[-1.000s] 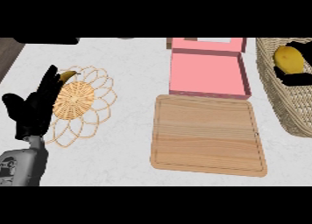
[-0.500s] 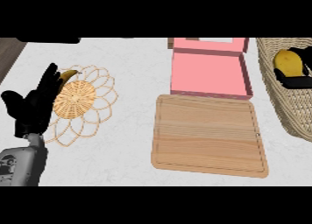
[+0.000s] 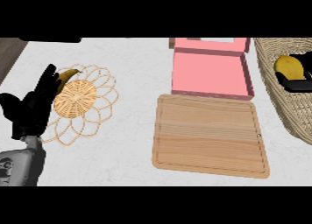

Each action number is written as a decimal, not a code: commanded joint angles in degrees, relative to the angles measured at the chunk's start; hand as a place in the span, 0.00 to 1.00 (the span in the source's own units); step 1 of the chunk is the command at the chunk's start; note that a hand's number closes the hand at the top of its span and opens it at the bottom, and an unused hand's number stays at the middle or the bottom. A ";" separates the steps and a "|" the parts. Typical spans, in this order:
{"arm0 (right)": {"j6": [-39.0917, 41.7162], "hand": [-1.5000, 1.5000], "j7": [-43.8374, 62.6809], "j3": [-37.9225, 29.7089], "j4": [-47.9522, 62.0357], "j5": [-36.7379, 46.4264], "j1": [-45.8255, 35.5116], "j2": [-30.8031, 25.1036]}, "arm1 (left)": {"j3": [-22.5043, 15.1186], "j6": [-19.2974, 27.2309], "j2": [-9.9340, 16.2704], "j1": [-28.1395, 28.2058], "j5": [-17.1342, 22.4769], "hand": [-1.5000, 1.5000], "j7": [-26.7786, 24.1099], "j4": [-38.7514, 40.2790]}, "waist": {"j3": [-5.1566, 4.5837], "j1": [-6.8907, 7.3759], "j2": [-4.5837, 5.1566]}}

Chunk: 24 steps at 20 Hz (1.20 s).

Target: Pick the lemon from the cutting board and place it in the basket

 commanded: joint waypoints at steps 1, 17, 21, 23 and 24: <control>2.28 1.00 1.77 0.97 1.98 1.47 -0.48 0.92 | -0.83 -0.07 -0.97 2.96 -0.50 0.50 -2.45 -0.94 | 0.25 0.26 0.29; 9.18 0.00 2.18 -9.61 1.66 -9.26 -1.26 0.96 | 0.66 0.71 -0.25 -0.73 -0.70 0.50 -2.59 2.81 | 0.28 -0.52 0.25; 18.22 0.00 0.02 -15.28 1.76 -15.31 -3.23 -3.31 | -0.28 1.56 -0.63 -0.25 -1.11 0.50 1.75 -0.99 | 0.25 -1.26 -0.38; 19.31 0.00 0.92 -18.05 2.36 -18.08 -2.74 -4.55 | -0.11 0.38 -0.65 1.81 -0.46 0.50 -1.05 -0.57 | 0.26 -0.86 -0.05; 21.81 0.00 2.01 -19.42 2.89 -19.53 -3.47 -5.27 | -0.17 0.94 -0.83 2.21 -0.96 0.50 -1.46 -0.66 | 0.24 -0.96 -0.12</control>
